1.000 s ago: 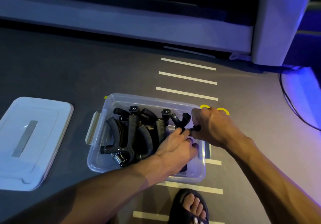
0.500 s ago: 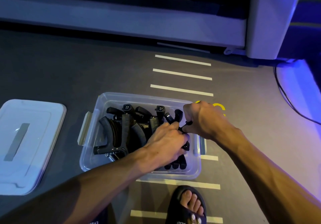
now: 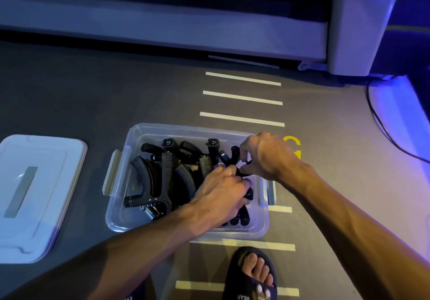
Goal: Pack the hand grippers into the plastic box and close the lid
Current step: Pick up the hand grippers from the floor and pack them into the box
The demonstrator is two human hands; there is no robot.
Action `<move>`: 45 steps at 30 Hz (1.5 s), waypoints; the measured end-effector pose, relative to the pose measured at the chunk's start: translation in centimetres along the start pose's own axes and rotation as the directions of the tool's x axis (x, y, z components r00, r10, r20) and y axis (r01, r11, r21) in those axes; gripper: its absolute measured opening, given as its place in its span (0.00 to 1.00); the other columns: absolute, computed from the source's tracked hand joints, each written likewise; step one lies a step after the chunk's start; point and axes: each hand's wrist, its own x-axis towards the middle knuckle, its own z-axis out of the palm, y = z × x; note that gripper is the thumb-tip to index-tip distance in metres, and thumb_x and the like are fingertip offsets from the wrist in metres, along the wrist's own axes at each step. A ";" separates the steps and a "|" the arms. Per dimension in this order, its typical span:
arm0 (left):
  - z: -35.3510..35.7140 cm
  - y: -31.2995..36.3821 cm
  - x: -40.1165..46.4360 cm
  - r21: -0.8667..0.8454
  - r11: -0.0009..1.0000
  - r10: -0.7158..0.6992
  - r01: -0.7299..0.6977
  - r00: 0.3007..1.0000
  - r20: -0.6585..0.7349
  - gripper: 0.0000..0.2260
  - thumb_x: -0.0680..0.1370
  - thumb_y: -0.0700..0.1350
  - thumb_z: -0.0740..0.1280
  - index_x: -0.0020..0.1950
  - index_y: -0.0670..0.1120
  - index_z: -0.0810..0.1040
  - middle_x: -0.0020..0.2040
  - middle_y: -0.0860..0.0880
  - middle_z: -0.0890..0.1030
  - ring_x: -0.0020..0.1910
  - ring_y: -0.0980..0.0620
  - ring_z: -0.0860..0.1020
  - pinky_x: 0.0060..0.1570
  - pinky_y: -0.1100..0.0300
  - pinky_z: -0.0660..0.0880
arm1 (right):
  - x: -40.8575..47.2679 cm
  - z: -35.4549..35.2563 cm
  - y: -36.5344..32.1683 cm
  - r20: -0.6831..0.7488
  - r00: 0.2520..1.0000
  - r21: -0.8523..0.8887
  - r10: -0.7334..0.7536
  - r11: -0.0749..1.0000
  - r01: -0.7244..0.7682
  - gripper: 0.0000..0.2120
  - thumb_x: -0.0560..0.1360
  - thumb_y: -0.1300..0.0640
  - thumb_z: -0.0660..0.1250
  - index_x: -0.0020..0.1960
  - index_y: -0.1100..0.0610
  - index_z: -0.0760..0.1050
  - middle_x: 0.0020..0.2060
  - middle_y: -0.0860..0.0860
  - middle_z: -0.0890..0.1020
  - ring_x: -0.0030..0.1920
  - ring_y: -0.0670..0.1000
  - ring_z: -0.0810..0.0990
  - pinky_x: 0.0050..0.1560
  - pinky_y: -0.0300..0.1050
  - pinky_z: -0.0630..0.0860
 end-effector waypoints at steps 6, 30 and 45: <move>0.4 0.2 -0.7 -0.016 0.999 -0.042 0.041 0.998 -0.051 0.14 0.74 0.59 0.72 0.54 0.53 0.82 0.42 0.56 0.84 0.50 0.49 0.76 0.45 0.55 0.73 | -0.3 0.5 0.4 -0.046 0.997 -0.010 -0.069 0.998 0.069 0.16 0.69 0.45 0.72 0.53 0.50 0.77 0.39 0.51 0.76 0.44 0.59 0.79 0.38 0.45 0.69; 0.6 0.2 -1.0 -0.016 0.997 -0.071 0.070 0.994 -0.079 0.17 0.72 0.61 0.72 0.57 0.55 0.83 0.43 0.58 0.84 0.46 0.50 0.76 0.44 0.57 0.72 | 1.7 2.1 -0.7 0.005 0.980 -0.064 -0.197 0.978 0.197 0.12 0.74 0.54 0.65 0.57 0.51 0.79 0.48 0.56 0.83 0.51 0.59 0.81 0.38 0.42 0.64; -0.1 -0.7 -1.4 -0.101 0.993 -0.071 0.067 0.997 -0.032 0.19 0.77 0.61 0.65 0.63 0.53 0.82 0.55 0.57 0.85 0.54 0.52 0.77 0.56 0.56 0.70 | 1.8 1.6 0.9 0.014 0.977 -0.131 -0.214 0.968 0.214 0.23 0.72 0.45 0.72 0.66 0.42 0.73 0.53 0.50 0.83 0.59 0.54 0.78 0.53 0.44 0.66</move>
